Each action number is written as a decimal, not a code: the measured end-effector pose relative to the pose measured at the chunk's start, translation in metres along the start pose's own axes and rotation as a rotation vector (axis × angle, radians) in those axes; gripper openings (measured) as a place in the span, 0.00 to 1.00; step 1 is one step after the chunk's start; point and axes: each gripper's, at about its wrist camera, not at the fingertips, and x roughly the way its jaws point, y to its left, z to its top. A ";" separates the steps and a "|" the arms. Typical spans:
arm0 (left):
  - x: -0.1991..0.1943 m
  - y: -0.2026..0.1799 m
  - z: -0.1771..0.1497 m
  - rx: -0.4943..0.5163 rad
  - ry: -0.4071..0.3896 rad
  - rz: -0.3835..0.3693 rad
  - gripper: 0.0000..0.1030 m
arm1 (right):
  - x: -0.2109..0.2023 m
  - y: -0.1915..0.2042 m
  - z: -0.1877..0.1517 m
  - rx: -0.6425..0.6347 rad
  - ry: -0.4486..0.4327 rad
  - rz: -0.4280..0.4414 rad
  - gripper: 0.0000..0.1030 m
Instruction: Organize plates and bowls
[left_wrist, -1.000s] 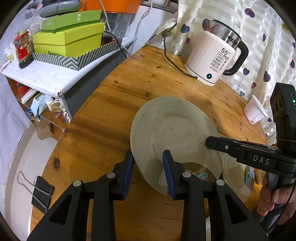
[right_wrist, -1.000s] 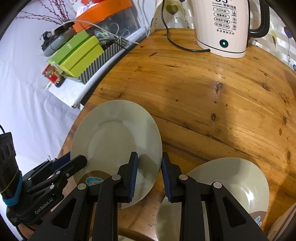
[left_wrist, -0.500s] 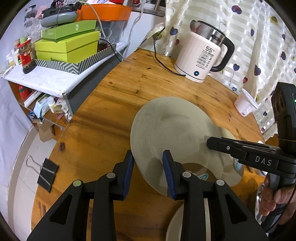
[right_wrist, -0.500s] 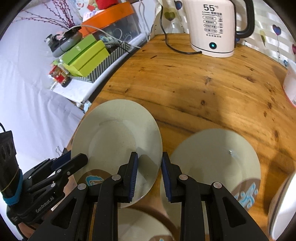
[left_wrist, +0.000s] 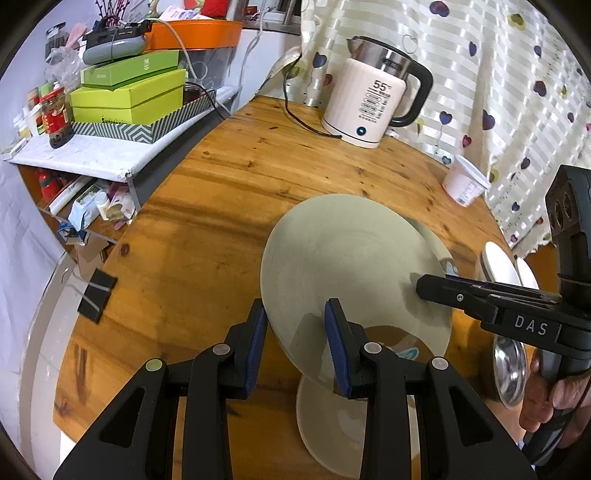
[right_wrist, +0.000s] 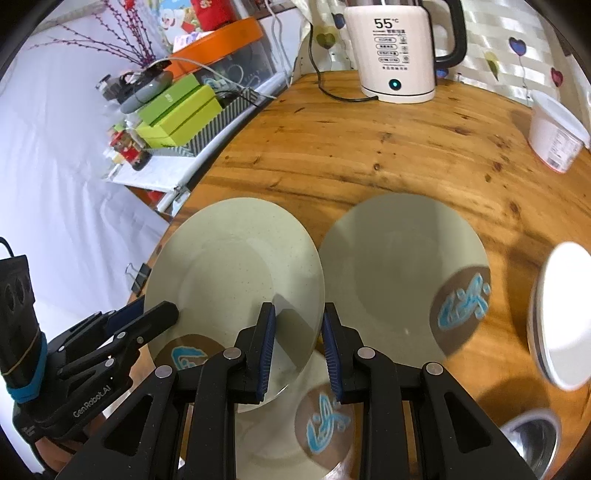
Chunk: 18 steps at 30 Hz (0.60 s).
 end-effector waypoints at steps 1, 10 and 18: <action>-0.002 -0.001 -0.003 0.003 0.000 -0.001 0.32 | -0.002 0.000 -0.003 0.002 -0.002 0.000 0.24; -0.010 -0.014 -0.031 0.022 0.021 -0.017 0.32 | -0.016 -0.005 -0.042 0.027 -0.003 -0.012 0.24; -0.012 -0.021 -0.053 0.029 0.050 -0.023 0.32 | -0.019 -0.011 -0.069 0.050 0.012 -0.020 0.24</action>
